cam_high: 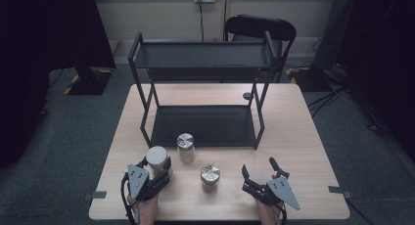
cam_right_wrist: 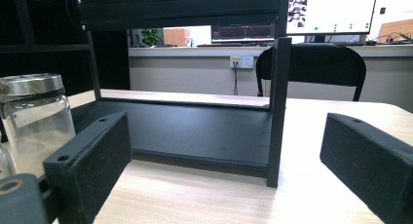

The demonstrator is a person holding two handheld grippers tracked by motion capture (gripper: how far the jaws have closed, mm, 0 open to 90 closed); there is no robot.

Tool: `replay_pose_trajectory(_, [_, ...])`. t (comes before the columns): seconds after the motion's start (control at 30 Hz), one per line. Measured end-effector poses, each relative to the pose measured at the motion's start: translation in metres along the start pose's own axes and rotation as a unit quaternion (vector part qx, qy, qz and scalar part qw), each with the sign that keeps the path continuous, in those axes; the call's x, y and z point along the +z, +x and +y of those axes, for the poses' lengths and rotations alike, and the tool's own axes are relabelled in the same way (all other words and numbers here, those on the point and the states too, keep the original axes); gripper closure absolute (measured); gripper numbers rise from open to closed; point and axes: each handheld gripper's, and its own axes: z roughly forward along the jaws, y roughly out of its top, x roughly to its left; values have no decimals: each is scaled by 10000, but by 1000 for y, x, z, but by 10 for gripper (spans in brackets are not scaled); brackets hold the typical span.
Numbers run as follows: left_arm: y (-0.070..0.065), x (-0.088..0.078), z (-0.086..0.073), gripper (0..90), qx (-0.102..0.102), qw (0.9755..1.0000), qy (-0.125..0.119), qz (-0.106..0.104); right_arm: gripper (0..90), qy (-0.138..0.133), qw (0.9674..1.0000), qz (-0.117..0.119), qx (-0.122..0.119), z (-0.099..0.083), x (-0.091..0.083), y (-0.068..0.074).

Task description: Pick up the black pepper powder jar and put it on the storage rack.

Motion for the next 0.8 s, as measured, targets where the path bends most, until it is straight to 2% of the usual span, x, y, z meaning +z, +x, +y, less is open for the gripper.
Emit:
replay_pose_trajectory(0.17, [1,2,6,342,77,10000,5,12,33,-2,10000,9,19,0,0,-1])
replay_pose_trajectory(0.33, [4,5,9,341,78,10000,-15,25,33,-8,10000,4,27,0,0,-1])
replay_pose_trajectory(0.43, [5,7,10,341,6,10000,-41,68,33,-2,10000,0,17,0,0,0])
replay_pose_trajectory(0.8, [7,14,17,342,47,10000,-24,84,33,-2,10000,2,30,0,0,-1])
